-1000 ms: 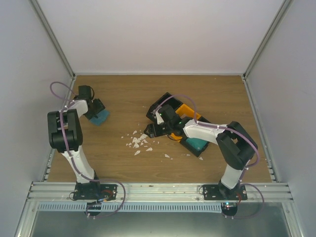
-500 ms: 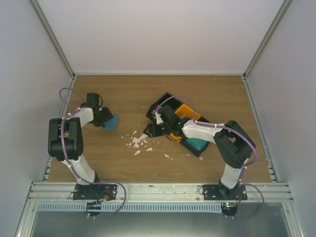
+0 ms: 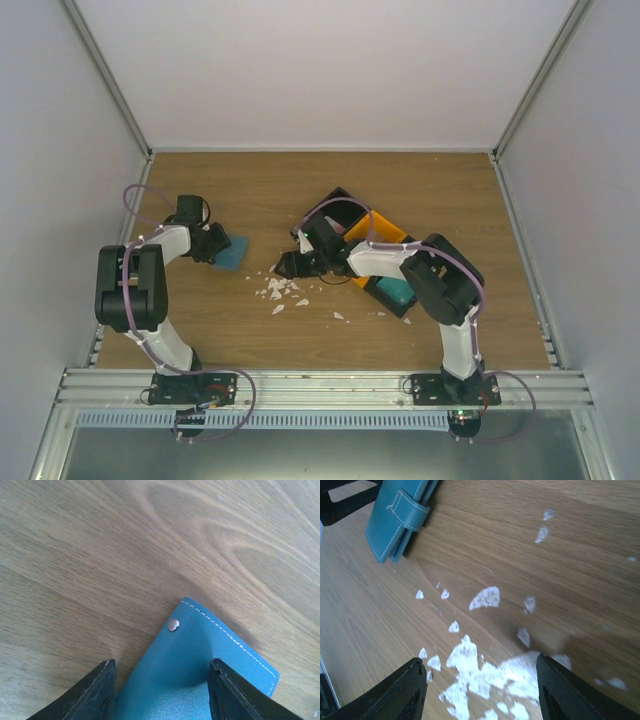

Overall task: Put the credit cards into the card holder
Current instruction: Move the card holder to the center of the board.

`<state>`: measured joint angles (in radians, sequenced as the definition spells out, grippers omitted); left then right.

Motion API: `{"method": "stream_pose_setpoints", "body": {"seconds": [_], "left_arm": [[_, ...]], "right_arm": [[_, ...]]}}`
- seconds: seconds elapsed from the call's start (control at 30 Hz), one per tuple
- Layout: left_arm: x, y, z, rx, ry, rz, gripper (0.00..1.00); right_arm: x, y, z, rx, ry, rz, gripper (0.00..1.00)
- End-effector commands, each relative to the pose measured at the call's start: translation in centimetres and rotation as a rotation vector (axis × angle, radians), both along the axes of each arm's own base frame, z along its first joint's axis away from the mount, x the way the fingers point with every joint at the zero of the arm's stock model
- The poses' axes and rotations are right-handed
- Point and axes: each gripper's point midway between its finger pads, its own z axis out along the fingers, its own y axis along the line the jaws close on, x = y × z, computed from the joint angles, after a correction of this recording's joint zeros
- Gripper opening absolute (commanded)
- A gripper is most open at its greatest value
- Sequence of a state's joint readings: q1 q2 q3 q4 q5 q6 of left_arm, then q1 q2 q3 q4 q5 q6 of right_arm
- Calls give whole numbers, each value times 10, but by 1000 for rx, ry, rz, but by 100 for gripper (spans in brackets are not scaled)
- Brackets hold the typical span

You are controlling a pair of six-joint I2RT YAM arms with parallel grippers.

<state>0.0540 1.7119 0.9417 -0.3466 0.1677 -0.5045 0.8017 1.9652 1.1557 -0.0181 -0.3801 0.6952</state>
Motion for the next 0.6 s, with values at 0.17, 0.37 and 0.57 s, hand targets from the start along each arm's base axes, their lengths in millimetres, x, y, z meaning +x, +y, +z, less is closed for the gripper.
{"method": "stream_pose_setpoints", "body": {"seconds": [0.17,0.37,0.57], "left_arm": [[-21,-43,0,-143,-25,-112,50],[-43,-72,-7,-169,1,-174,50],[-54,-84,-10,-182,7,-199,49]], "right_arm": [[12,42,-5,72,45,-54,60],[17,45,-17,79,80,-97,58],[15,44,-29,73,122,-120,56]]}}
